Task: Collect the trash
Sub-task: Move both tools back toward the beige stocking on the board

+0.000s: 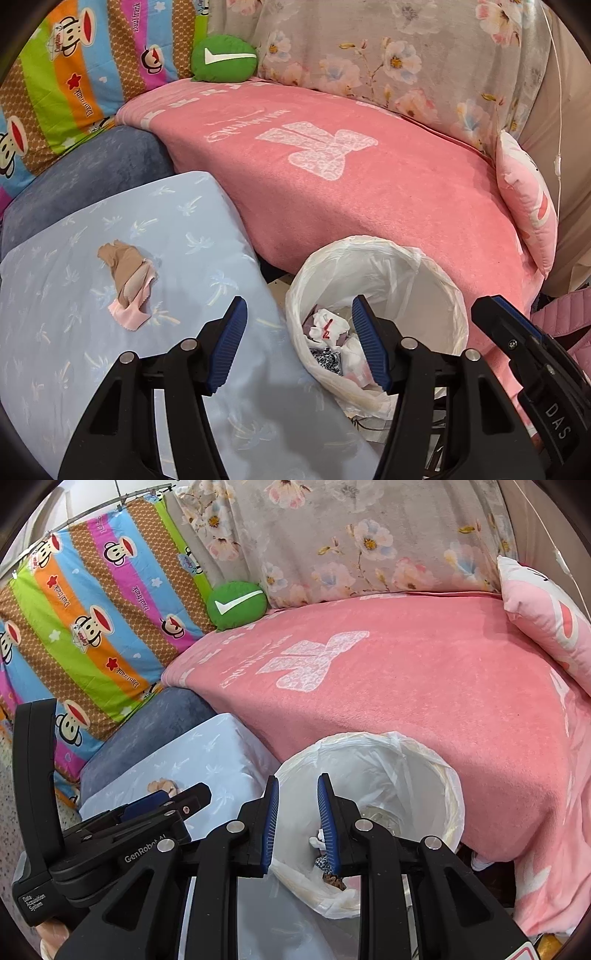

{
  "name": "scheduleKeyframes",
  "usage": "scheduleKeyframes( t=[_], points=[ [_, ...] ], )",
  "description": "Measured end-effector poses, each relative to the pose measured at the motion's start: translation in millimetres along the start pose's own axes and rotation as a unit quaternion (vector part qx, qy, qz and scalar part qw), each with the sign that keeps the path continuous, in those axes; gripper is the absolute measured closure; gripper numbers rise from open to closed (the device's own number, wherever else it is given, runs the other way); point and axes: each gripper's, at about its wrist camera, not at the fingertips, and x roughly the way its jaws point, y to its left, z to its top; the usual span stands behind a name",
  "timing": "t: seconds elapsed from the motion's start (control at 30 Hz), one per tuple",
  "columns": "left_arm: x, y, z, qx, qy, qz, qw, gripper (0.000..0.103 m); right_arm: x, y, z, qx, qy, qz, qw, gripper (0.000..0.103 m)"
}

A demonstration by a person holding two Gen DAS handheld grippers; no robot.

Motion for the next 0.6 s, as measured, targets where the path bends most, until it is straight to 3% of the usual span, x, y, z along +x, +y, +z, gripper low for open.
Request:
scheduleKeyframes(
  t=[0.6],
  points=[
    [-0.6, 55.2, -16.0, -0.045, 0.008, 0.022, 0.9987, 0.046, 26.8, 47.8, -26.6, -0.04, 0.045, 0.015, 0.998, 0.08]
  ],
)
